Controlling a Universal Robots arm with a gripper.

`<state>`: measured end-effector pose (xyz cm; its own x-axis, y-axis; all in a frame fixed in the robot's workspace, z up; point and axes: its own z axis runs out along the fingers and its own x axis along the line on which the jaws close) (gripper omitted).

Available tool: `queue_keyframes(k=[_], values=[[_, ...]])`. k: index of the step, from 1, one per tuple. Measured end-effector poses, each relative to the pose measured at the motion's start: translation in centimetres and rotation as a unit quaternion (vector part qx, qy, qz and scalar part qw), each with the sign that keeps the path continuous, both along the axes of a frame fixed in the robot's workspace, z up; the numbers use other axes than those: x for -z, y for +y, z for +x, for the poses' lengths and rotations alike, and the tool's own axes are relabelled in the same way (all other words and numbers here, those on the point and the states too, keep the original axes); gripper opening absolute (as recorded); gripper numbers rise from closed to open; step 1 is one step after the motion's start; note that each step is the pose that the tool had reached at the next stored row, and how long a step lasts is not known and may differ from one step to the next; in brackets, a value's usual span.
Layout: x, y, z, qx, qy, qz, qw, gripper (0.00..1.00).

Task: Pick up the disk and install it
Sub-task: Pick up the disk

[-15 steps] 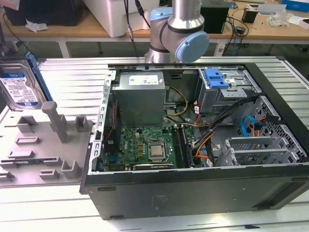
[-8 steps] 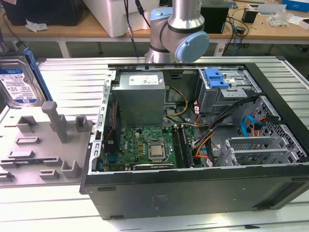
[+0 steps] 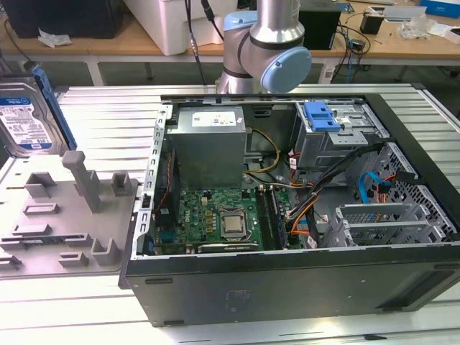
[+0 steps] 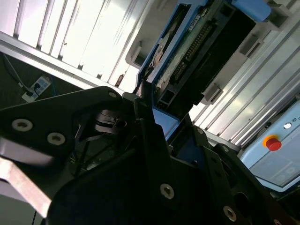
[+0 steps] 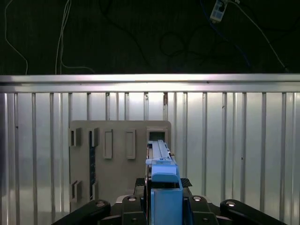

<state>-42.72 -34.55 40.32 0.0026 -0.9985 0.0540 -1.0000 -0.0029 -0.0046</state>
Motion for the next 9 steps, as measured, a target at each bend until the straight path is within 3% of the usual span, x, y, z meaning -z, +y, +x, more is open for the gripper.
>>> queue_keyframes(k=[9], values=[[-1.71, 0.0, 0.0, 0.0, 0.0, 0.0, 1.0, 0.36]])
